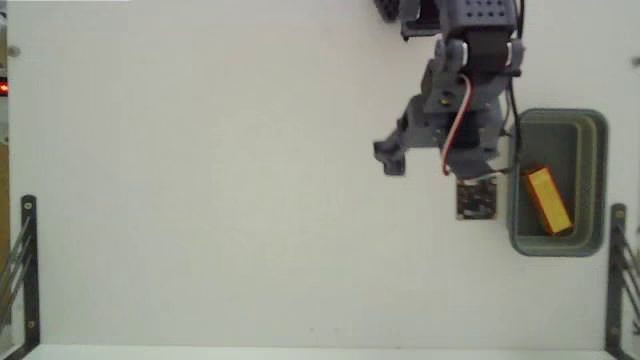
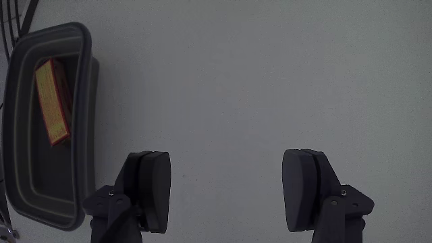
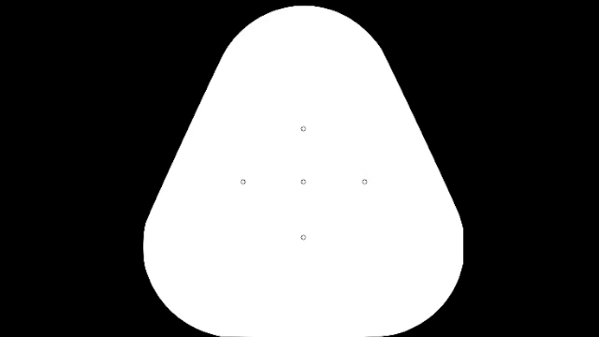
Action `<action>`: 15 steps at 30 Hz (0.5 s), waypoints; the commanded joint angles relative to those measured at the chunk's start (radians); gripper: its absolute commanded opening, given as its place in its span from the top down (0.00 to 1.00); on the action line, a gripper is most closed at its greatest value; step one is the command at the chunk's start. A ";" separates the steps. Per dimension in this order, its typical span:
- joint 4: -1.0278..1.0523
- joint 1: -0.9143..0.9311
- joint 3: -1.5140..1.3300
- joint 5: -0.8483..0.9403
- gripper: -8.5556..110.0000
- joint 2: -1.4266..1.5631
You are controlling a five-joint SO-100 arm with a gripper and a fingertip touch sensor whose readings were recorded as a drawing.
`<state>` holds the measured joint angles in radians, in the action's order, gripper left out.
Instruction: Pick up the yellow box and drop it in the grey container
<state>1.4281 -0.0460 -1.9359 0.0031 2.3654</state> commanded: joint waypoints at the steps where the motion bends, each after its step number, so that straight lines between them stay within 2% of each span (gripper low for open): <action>1: 0.002 0.014 -0.021 -0.003 0.00 0.073; 15: 0.002 0.046 -0.063 -0.003 0.00 0.115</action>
<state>1.4281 -0.0015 -1.9957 0.0031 2.4421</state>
